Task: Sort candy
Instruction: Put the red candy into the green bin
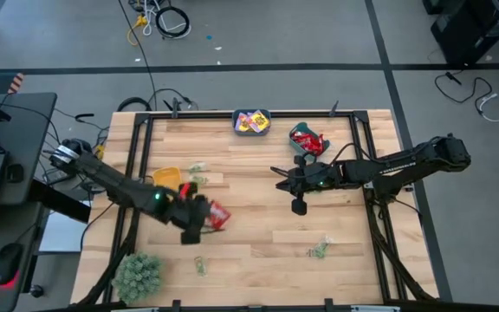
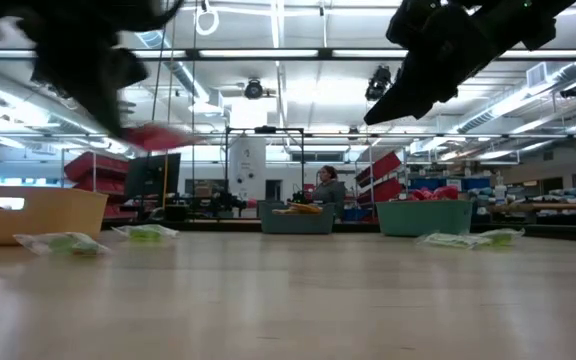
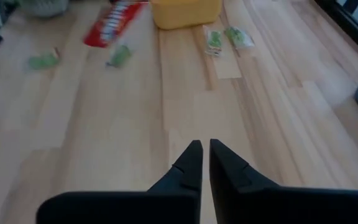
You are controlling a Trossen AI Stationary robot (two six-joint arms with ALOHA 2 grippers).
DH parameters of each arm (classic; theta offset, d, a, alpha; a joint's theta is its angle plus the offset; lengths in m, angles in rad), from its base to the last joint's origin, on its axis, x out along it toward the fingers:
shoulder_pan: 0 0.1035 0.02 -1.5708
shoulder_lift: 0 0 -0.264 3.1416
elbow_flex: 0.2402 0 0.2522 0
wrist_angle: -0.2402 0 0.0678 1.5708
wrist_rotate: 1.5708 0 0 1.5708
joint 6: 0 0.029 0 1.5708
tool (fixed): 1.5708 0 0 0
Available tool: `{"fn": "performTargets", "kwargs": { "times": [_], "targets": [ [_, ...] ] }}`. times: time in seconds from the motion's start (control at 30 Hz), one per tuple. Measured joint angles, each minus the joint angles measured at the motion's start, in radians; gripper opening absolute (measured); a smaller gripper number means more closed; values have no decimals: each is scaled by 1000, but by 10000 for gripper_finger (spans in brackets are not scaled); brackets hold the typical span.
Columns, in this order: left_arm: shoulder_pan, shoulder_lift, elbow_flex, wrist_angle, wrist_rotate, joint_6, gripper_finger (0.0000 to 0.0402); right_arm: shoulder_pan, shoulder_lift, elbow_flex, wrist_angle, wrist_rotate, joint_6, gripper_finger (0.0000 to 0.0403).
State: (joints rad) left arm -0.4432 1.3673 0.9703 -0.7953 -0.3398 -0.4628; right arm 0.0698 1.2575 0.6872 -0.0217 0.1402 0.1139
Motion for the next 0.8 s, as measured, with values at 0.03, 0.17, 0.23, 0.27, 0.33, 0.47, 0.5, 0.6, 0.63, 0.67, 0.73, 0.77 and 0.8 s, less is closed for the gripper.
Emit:
{"fn": "performTargets", "kwargs": {
  "times": [0.03,0.17,0.23,0.27,0.33,0.47,0.5,0.6,0.63,0.67,0.73,0.77,0.8],
  "targets": [
    [26,-5,0,29,-20,37,0,2,0,0,9,0,14,21],
    [131,-5,0,193,-87,198,0,1,0,0,60,-1,51,43],
    [180,-2,-8,340,-118,288,0,-11,0,0,85,-3,79,56],
    [202,-1,-16,412,-123,338,0,-18,0,0,102,-3,93,62],
    [244,0,-39,539,-126,429,0,-35,0,0,151,-3,120,76],
    [311,0,-91,775,-100,568,0,-58,0,0,245,-4,172,107],
    [324,1,-97,799,-91,582,0,-61,0,0,265,-7,178,114],
    [352,1,-107,858,-89,593,0,-68,0,0,321,-13,183,135],
    [357,1,-108,868,-89,593,0,-68,0,0,338,-15,183,140],
    [360,1,-108,867,-89,593,0,-68,0,0,353,-15,183,145],
    [366,1,-110,868,-86,593,0,-68,0,0,383,-23,183,152],
    [368,1,-110,869,-86,593,0,-68,0,0,395,-27,184,154],
    [371,1,-110,870,-86,594,0,-68,0,0,404,-29,191,156]
  ]
}}
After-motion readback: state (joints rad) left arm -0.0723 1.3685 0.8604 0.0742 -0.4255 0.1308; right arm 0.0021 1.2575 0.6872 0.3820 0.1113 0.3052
